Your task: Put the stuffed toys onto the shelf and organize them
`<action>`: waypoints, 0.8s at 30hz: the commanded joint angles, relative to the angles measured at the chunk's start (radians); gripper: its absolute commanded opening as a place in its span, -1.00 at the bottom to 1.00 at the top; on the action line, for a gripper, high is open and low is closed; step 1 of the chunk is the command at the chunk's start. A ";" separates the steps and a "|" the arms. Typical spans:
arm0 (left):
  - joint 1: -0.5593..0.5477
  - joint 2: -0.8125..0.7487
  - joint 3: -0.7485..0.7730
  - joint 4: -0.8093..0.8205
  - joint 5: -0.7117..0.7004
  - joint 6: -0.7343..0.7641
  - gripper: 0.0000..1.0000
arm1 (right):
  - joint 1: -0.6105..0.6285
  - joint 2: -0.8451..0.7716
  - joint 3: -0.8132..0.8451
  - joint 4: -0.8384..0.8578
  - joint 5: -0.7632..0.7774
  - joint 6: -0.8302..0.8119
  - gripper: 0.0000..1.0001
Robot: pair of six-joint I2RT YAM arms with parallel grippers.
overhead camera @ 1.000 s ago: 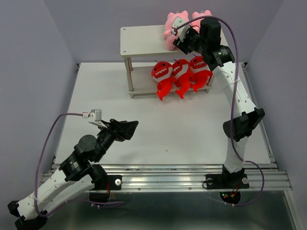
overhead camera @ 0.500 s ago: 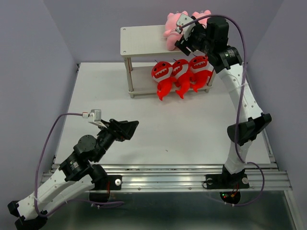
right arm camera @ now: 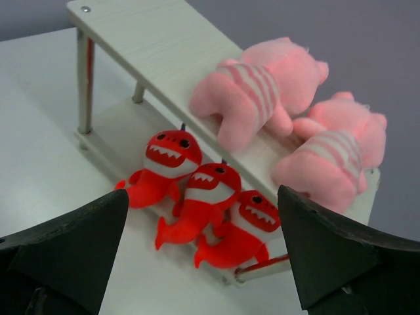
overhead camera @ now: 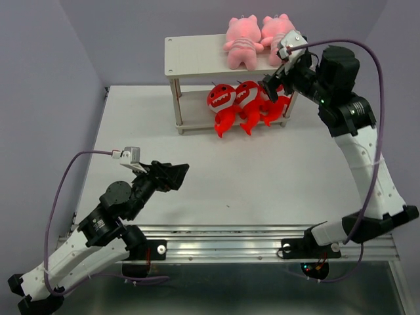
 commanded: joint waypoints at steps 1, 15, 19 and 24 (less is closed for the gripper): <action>-0.002 0.008 0.065 0.008 -0.043 0.075 0.93 | -0.047 -0.168 -0.239 0.032 0.051 0.193 1.00; -0.002 0.070 0.144 -0.061 -0.180 0.150 0.98 | -0.234 -0.578 -0.965 0.055 0.645 0.578 1.00; -0.002 0.090 0.149 -0.057 -0.193 0.161 0.98 | -0.234 -0.548 -1.039 0.054 0.862 0.674 1.00; -0.002 0.123 0.141 -0.060 -0.207 0.165 0.98 | -0.234 -0.580 -1.102 0.103 0.933 0.669 1.00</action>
